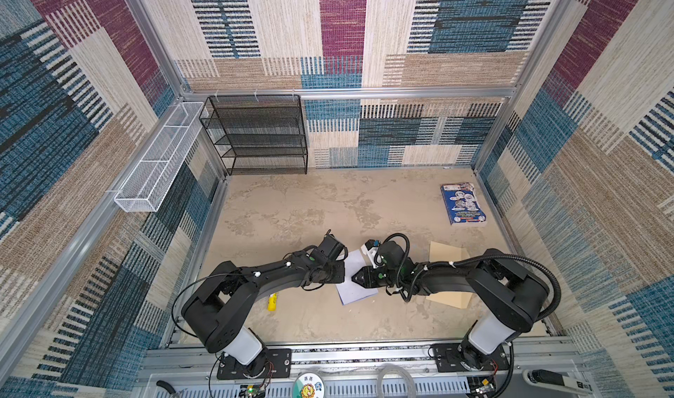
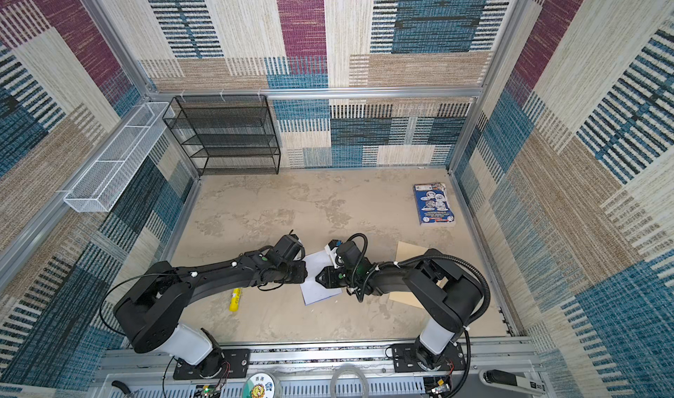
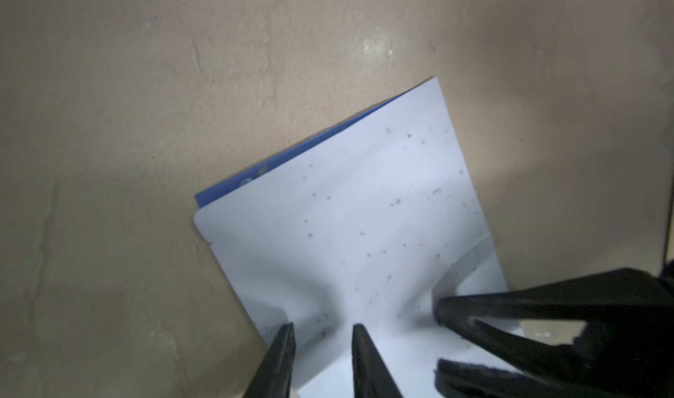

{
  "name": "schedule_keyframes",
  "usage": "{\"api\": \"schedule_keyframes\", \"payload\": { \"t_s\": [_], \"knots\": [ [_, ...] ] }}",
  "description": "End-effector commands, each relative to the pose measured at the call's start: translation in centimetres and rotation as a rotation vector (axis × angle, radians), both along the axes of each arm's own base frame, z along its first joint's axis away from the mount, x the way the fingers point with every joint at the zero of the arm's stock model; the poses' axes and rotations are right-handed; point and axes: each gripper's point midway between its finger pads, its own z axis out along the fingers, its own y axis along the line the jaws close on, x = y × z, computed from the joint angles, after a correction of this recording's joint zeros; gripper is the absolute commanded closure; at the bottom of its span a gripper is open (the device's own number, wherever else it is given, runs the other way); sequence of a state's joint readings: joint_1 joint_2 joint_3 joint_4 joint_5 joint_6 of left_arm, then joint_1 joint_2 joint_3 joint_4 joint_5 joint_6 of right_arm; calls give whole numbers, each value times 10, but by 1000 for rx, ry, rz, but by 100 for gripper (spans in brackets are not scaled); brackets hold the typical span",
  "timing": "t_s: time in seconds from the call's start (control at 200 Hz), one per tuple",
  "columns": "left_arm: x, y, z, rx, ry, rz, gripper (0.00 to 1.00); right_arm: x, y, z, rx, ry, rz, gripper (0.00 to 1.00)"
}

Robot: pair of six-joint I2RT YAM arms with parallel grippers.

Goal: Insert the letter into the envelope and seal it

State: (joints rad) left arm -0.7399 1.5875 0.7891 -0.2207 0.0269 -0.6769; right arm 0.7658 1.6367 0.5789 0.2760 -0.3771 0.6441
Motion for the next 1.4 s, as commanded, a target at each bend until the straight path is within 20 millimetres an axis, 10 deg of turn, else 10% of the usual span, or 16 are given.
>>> {"api": "schedule_keyframes", "payload": {
  "t_s": [0.0, 0.386, 0.756, 1.072, 1.392],
  "knots": [
    [-7, 13, -17, 57, 50, 49, 70, -13, -28, -24, -138, 43, -42, 67],
    [-5, 5, -8, 37, 32, 37, 73, -32, -54, -19, -138, 35, -86, 75],
    [0, -64, 66, -229, -70, -45, 65, -35, -72, -32, -208, 49, -172, 98],
    [-29, -92, 19, -171, 9, -106, 74, -35, -77, -26, -183, 38, -209, 100],
    [-45, -67, -27, -3, 67, -93, 83, -16, -74, 1, -171, -24, -237, 100]
  ]
}}
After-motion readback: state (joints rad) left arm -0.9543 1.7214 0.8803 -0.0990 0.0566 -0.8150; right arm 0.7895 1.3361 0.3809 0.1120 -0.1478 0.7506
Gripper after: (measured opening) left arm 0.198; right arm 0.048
